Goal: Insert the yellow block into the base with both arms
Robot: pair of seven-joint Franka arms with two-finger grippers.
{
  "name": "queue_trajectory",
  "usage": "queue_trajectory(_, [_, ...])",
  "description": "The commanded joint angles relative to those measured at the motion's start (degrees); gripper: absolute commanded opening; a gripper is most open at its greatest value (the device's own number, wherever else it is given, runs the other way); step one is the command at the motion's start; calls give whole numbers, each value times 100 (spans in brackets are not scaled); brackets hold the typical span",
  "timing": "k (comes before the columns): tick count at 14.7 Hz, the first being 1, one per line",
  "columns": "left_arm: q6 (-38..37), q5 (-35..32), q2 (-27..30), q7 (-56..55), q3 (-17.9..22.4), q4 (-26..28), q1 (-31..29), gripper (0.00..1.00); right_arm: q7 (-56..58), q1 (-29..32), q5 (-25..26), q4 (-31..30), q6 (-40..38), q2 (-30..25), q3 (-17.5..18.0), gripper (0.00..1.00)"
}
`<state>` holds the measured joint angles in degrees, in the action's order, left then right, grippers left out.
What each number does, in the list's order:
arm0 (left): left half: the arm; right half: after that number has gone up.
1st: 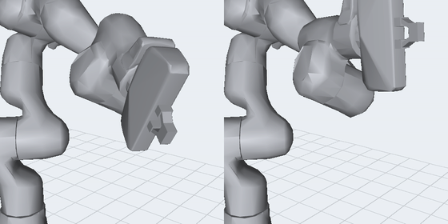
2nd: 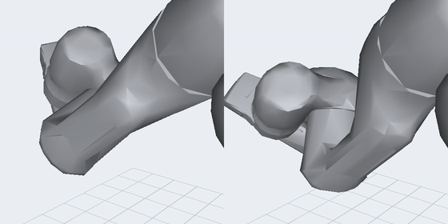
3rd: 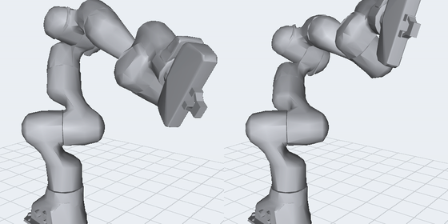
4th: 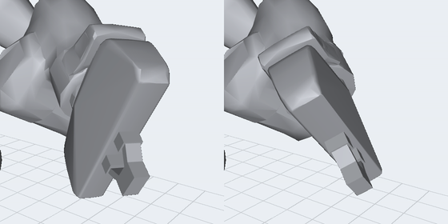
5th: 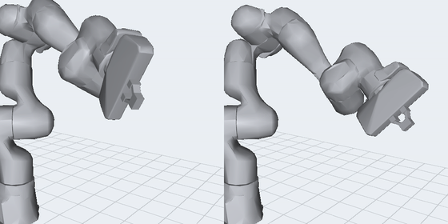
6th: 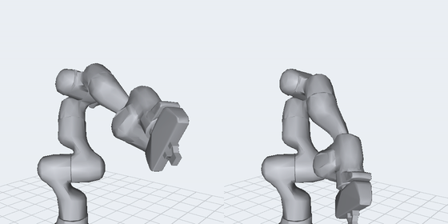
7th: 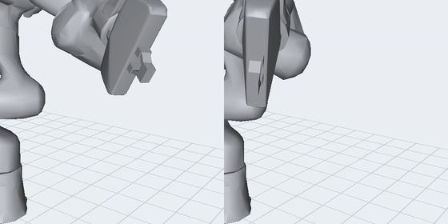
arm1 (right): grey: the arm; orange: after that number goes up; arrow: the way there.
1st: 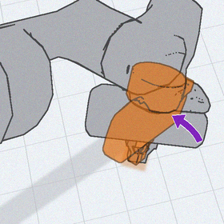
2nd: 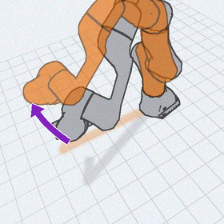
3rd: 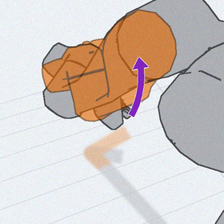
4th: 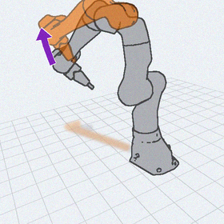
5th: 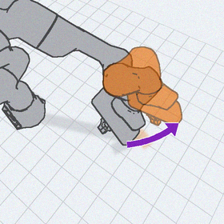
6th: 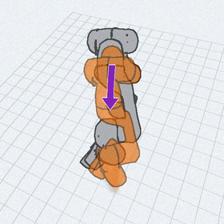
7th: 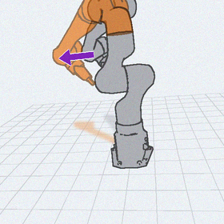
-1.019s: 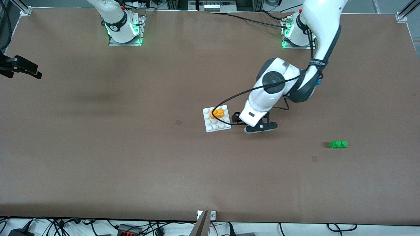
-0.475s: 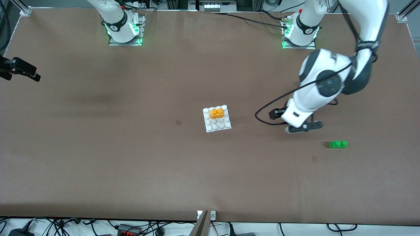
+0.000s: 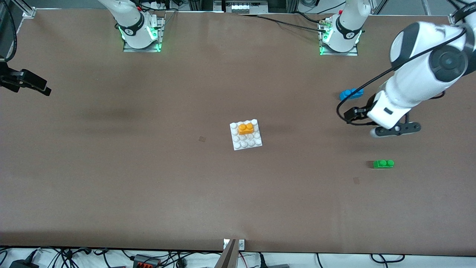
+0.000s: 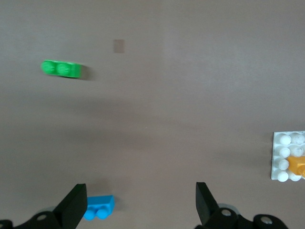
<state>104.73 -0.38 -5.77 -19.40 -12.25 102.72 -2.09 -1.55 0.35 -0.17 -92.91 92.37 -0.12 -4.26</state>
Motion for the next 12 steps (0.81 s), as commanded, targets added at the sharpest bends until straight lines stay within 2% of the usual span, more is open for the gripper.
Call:
queue_trajectory(1, [-443, 196, 339, 208, -14, -50, -213, 100, -99, -61, -79, 10, 71, -6, -13, 100])
queue_trajectory(5, [-1154, 311, 524, 226, -5, -463, -292, 100, -99, -70, -79, 1, 45, -6, -13, 100])
queue_trajectory(12, [-1463, 302, 331, 287, -67, -928, -213, 100, -82, -70, -79, 1, 44, -6, -13, 100])
